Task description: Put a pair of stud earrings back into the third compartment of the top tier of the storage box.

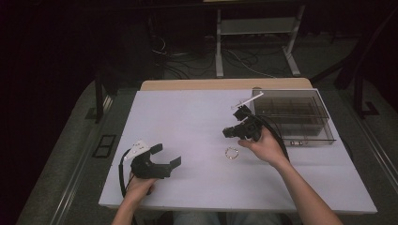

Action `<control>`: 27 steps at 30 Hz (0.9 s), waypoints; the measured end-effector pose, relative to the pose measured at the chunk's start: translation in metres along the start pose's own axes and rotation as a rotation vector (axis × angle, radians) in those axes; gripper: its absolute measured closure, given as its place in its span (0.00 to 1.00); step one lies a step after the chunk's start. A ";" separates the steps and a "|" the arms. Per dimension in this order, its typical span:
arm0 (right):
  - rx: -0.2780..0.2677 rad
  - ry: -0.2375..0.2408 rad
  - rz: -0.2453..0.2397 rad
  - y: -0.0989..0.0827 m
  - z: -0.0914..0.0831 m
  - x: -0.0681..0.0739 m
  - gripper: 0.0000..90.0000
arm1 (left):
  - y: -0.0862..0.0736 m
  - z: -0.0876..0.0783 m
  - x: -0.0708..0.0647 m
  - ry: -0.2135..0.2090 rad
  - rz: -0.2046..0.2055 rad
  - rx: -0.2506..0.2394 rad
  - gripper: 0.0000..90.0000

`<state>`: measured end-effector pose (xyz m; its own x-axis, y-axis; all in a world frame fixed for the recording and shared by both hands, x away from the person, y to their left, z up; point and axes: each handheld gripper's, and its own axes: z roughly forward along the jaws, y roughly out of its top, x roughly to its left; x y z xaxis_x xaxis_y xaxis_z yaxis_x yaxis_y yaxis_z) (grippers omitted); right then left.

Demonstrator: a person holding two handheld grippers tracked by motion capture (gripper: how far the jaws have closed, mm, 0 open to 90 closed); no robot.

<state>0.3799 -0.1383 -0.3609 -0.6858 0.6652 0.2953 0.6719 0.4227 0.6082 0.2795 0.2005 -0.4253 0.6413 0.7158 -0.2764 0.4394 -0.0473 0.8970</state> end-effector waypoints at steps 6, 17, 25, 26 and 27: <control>-0.024 0.003 -0.005 0.006 -0.013 0.001 0.95 | 0.000 0.000 0.000 0.000 0.000 0.000 0.00; -0.054 0.000 0.007 0.009 -0.035 -0.002 0.95 | 0.000 -0.001 0.000 0.000 0.002 -0.002 0.00; -0.075 -0.005 0.016 0.007 -0.046 -0.005 0.95 | 0.000 0.000 0.000 -0.002 0.005 -0.001 0.00; -0.077 -0.006 0.017 0.007 -0.048 -0.005 0.95 | 0.000 0.000 0.000 -0.003 0.007 0.000 0.00; -0.078 -0.005 0.015 0.007 -0.050 -0.005 0.95 | 0.000 0.000 -0.001 -0.003 0.006 -0.001 0.00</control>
<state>0.3744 -0.1692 -0.3216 -0.6744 0.6741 0.3012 0.6579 0.3634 0.6596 0.2790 0.2003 -0.4251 0.6456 0.7137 -0.2718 0.4351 -0.0512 0.8989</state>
